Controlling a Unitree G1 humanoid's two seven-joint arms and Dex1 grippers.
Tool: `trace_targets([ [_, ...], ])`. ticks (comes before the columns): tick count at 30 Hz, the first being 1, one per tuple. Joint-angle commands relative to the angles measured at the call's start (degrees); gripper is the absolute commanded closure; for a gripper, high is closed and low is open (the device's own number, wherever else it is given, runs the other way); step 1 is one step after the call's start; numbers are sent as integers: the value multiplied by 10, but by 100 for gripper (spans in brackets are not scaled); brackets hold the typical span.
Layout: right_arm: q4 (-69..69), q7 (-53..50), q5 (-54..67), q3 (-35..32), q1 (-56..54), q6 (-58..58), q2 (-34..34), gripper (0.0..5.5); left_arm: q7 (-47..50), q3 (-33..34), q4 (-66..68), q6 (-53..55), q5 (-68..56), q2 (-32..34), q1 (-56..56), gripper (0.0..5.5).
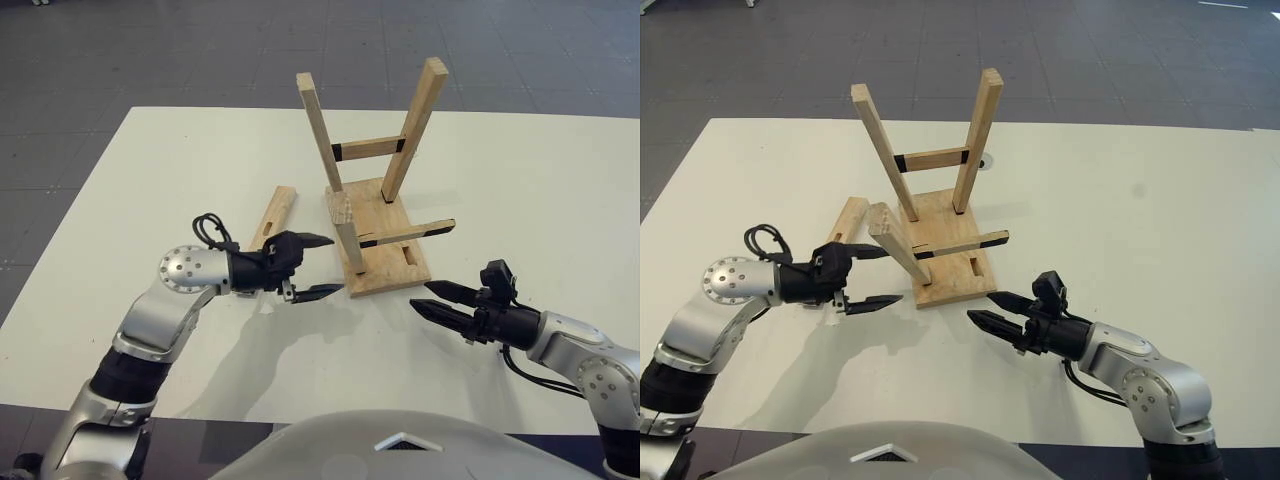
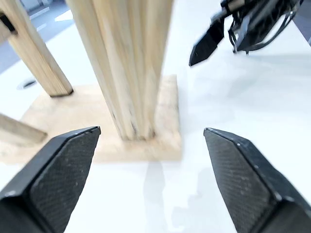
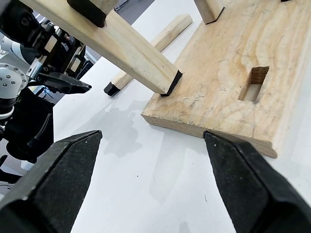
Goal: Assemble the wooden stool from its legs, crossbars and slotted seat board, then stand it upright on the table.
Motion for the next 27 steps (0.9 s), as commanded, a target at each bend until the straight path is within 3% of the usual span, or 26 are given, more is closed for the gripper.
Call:
trace_targets([
  [1, -5, -6, -3, -3, 2, -6, 4, 165, 37, 93, 16, -10, 2, 24, 53, 156],
  [3, -6, -7, -3, -5, 4, -7, 6, 165, 106, 132, 30, -14, 23, -4, 62, 156],
  [7, -11, -14, 0, -7, 11, -5, 15, 165, 260, 136, 16, 2, 97, -80, 140, 156],
  [12, -14, -26, 11, -12, 11, 0, 27, 165, 354, 131, 74, 0, 147, -141, 163, 156],
  [20, -21, -35, 16, -13, 21, 4, 31, 165, 350, 128, 118, 51, 120, -169, 161, 156],
  [27, -21, -36, 18, -19, 20, 7, 29, 165, 334, 133, 95, 184, 62, -158, 148, 263],
])
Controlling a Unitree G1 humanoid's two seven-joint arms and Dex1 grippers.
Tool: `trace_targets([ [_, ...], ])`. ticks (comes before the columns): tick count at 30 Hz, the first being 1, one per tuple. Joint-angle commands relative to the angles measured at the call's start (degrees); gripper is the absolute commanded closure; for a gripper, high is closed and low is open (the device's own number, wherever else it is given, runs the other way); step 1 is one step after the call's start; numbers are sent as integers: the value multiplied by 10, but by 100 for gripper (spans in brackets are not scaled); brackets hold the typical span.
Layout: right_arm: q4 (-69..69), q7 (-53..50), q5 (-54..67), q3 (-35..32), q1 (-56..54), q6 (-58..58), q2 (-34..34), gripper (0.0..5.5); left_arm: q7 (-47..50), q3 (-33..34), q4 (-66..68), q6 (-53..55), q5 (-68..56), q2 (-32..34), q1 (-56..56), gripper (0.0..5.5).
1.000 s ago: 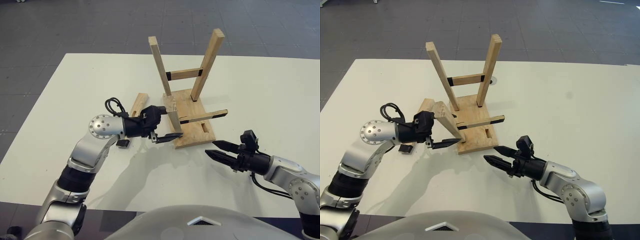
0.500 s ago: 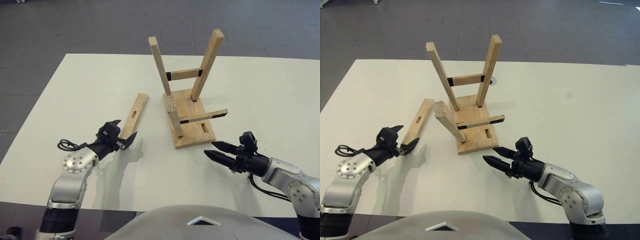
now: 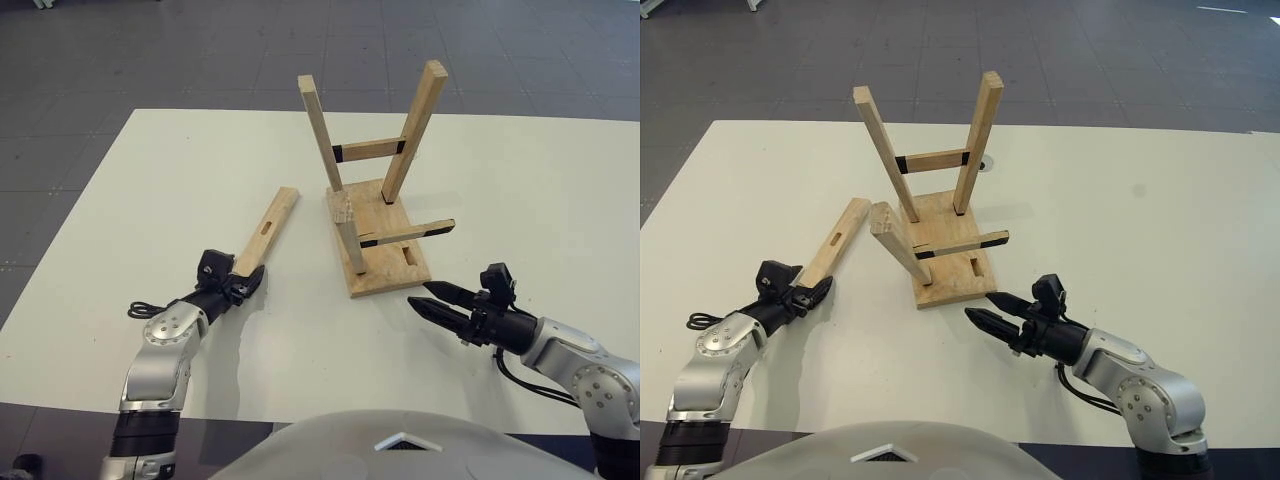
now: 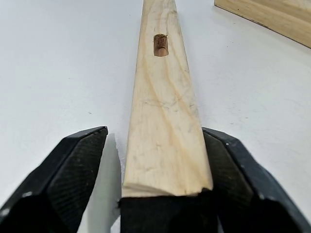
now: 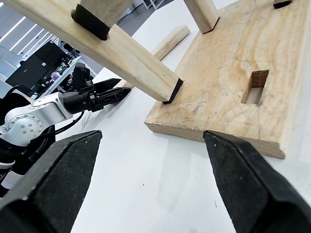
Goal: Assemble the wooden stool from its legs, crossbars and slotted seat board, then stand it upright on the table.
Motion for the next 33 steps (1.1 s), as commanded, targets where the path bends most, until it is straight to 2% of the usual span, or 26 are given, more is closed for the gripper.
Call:
trace_targets([
  [1, -7, -7, 6, -6, -4, 6, -5, 165, -8, -28, 7, 63, 20, 23, 11, 280],
  [6, -4, -7, 4, -5, -9, 5, -5, 165, 22, -60, -2, 3, 101, 55, 0, 345],
  [8, -3, -8, 4, -4, -11, 5, -5, 165, 40, -55, -4, -23, 117, 47, -9, 345],
  [13, 4, -11, 10, -13, -26, 5, -6, 165, 72, 6, -5, -101, 82, 3, -48, 345],
  [16, -6, -15, 30, -40, -41, 7, -13, 165, 38, 70, -9, -124, -23, -24, -118, 345],
  [20, -4, -3, 45, -116, -44, 4, -58, 165, -31, 132, -1, -48, -177, 15, -256, 345],
  [23, 22, 15, 36, -180, -61, -10, -105, 165, -74, 152, -12, 35, -279, 56, -345, 345],
  [26, 49, 8, 46, -222, -112, -10, -131, 165, -97, 163, -18, 91, -348, 84, -391, 345],
  [28, 51, -17, 104, -246, -178, 2, -133, 165, -113, 160, -33, 145, -404, 104, -412, 345],
  [30, 46, -59, 181, -253, -240, 16, -125, 165, -122, 156, -48, 200, -467, 114, -423, 345],
  [33, 25, -124, 292, -196, -334, 26, -95, 165, -151, 136, -57, 275, -562, 115, -426, 345],
])
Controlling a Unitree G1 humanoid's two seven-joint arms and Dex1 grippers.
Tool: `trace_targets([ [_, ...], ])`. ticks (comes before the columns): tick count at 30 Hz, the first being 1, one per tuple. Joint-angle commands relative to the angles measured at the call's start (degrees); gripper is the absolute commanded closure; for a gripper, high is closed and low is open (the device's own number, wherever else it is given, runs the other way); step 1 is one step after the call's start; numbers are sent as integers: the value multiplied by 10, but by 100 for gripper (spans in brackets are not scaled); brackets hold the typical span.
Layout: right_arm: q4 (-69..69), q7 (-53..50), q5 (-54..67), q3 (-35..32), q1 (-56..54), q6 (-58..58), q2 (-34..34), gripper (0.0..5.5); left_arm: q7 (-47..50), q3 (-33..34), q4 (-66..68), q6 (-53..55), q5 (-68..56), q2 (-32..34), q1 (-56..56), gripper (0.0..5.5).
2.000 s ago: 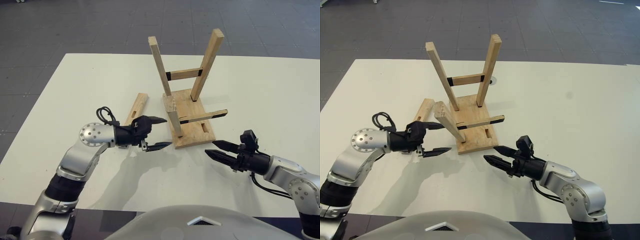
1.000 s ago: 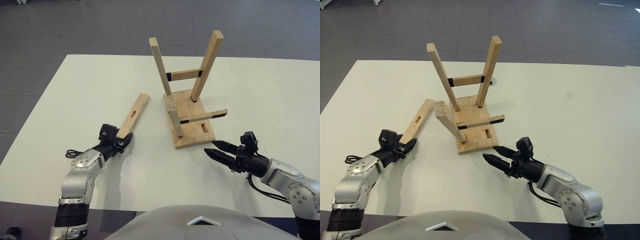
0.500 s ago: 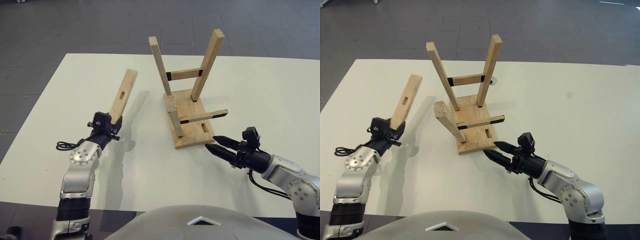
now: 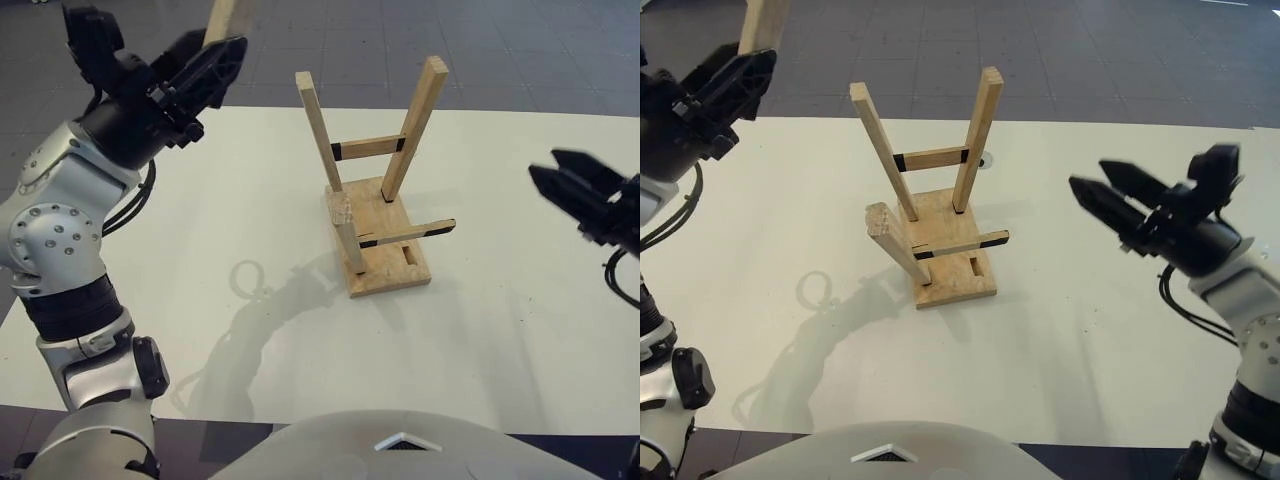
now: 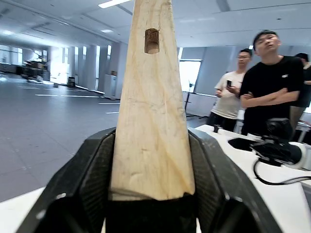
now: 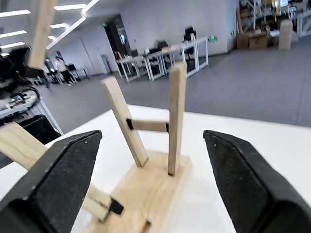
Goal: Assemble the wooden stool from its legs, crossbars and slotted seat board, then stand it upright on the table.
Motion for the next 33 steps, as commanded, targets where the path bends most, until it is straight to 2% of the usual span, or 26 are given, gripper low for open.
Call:
trace_targets([
  [1, -19, -65, 115, 79, -113, 20, 42, 165, -37, -28, -7, 83, -95, 9, -23, 345],
  [6, 39, -84, 172, 171, -205, 22, 115, 165, -108, -74, 28, 127, -118, 17, -61, 345],
  [10, 64, -80, 179, 203, -229, 19, 154, 165, -165, -104, 33, 133, -105, 19, -71, 345],
  [15, 71, -79, 201, 212, -247, 19, 178, 165, -172, -114, 33, 128, -98, 11, -74, 345],
  [22, 55, -31, 168, 229, -209, 42, 149, 165, -170, -107, 63, 128, -103, 8, -86, 345],
  [28, 56, -30, 163, 226, -208, 37, 154, 75, -186, -103, 52, 138, -114, 16, -73, 345],
  [33, 49, -44, 187, 228, -230, 33, 168, 74, -191, -105, 50, 136, -106, 13, -69, 345],
])
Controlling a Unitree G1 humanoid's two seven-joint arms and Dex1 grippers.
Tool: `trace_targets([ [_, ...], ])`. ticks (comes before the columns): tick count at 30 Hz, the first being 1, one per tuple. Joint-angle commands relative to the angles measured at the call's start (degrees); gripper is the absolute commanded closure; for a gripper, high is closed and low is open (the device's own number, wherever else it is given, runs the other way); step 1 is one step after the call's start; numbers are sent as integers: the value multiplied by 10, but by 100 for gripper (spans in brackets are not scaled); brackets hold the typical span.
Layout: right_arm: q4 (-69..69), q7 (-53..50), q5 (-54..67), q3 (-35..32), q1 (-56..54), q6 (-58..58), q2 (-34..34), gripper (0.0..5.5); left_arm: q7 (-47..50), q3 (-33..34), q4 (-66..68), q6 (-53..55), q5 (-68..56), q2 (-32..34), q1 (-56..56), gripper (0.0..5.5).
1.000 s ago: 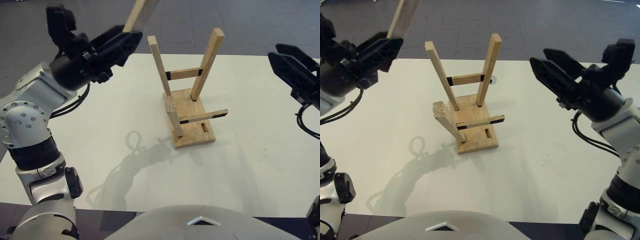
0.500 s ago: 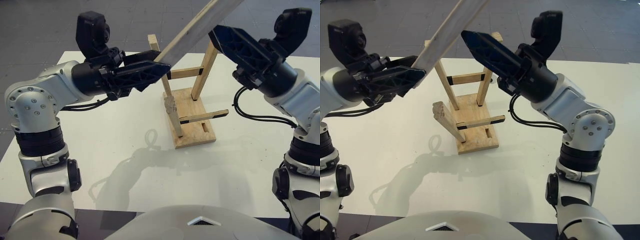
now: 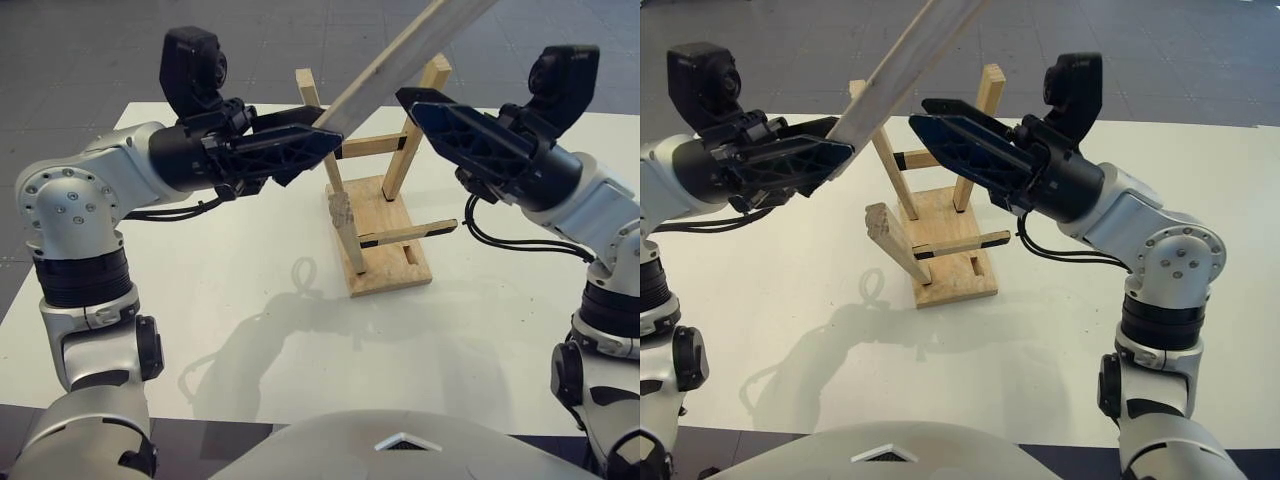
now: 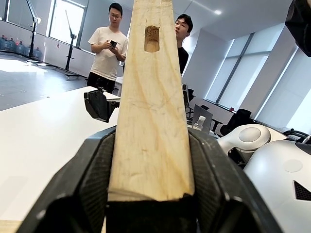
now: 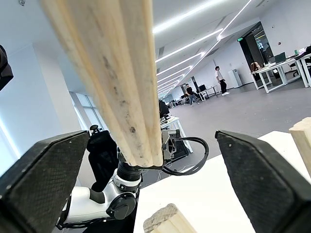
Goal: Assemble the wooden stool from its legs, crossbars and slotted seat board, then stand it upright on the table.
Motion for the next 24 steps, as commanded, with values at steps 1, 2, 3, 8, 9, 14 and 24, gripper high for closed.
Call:
trace_targets([
  [1, -11, -13, 20, 3, -30, -2, 12, 74, -5, 2, -3, -4, 11, 2, 1, 345],
  [2, -12, -15, 23, 3, -35, -2, 15, 74, -4, 1, -3, -5, 14, 1, 1, 345],
  [3, -12, -17, 25, 5, -41, -3, 20, 74, -4, 0, -5, -4, 14, 0, 1, 345],
  [8, 7, -33, 17, 14, -65, -7, 39, 104, -3, -3, -15, -3, 15, -3, 5, 345],
  [9, 7, -33, 12, 16, -67, -7, 41, 122, -2, -3, -17, -2, 14, -3, 6, 345],
  [14, 6, -28, -4, 29, -68, -1, 39, 213, -1, -1, -20, -1, 11, -4, 6, 345],
  [24, -3, -20, -6, 25, -57, 8, 21, 336, -2, 6, -23, -20, 19, -8, 2, 345],
])
